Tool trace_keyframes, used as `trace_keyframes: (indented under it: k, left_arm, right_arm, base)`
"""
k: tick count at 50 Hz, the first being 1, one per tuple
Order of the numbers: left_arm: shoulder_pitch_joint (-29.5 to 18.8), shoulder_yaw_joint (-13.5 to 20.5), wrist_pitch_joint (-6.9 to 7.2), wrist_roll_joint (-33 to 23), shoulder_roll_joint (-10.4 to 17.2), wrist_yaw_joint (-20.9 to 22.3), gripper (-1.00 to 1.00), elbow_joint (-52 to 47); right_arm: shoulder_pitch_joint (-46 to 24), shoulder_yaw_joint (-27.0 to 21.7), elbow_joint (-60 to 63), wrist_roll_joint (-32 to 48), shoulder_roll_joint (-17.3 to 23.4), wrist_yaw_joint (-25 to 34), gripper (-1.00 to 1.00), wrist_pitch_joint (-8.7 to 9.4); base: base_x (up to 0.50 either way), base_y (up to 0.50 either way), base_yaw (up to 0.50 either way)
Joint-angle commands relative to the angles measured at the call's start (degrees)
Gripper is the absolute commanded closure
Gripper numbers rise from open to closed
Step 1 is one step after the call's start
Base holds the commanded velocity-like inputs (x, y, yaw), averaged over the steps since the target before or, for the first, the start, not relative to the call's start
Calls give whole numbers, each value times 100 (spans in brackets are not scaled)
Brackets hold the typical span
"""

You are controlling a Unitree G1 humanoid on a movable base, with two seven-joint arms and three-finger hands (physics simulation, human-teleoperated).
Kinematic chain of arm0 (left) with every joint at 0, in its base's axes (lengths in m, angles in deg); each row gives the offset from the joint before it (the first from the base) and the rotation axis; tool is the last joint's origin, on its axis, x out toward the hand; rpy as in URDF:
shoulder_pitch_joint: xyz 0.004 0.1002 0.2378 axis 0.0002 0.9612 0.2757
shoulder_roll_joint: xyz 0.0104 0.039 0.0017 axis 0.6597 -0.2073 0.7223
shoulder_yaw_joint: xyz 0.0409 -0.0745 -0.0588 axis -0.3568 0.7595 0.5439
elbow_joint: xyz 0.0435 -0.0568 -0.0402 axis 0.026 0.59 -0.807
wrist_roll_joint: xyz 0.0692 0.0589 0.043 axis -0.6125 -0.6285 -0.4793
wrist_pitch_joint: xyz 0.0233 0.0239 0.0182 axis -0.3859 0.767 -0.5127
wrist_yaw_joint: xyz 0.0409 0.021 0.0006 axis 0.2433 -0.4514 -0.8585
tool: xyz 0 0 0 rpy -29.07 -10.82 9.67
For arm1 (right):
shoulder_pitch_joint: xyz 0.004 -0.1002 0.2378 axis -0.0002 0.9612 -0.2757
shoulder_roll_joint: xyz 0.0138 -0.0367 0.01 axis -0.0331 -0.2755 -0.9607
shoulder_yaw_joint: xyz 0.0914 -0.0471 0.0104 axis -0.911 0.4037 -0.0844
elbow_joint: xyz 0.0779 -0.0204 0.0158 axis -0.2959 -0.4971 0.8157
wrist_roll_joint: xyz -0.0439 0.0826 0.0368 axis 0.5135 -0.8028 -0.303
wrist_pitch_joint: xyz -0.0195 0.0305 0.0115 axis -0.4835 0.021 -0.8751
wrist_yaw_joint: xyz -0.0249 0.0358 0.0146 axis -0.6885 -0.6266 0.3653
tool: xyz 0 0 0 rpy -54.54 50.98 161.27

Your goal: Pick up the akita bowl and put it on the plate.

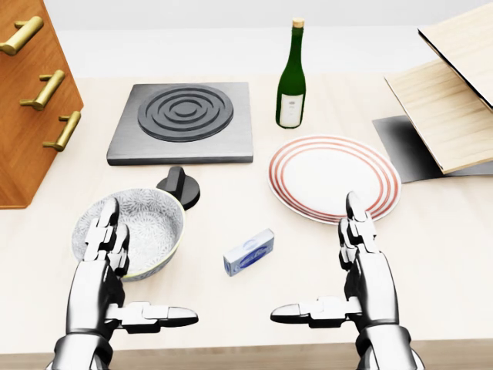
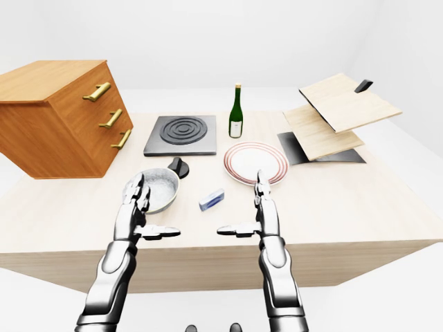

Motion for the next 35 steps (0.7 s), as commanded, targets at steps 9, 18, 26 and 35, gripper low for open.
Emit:
trace_keyframes:
  k: [9,18,26,35]
  left_arm:
    - [22,132,110,76,63,126,-100,-120]
    - [11,138,81,81,63,123,-100,-74]
    - [92,151,-310,-182,130,77,-100,-490]
    - [-870,1173,489,722,541,152,-100,-5678]
  right_arm:
    - [12,-95,0,30,48,113,-100,11]
    - [34,-78,31,79,55,112,-100,26]
    - [48,-86,49,49,50,133,-100,29]
    - [37,-67,69,76,47,125,-100,52]
  base:
    - [0,0,0]
    - [0,0,0]
    - [0,0,0]
    - [0,0,0]
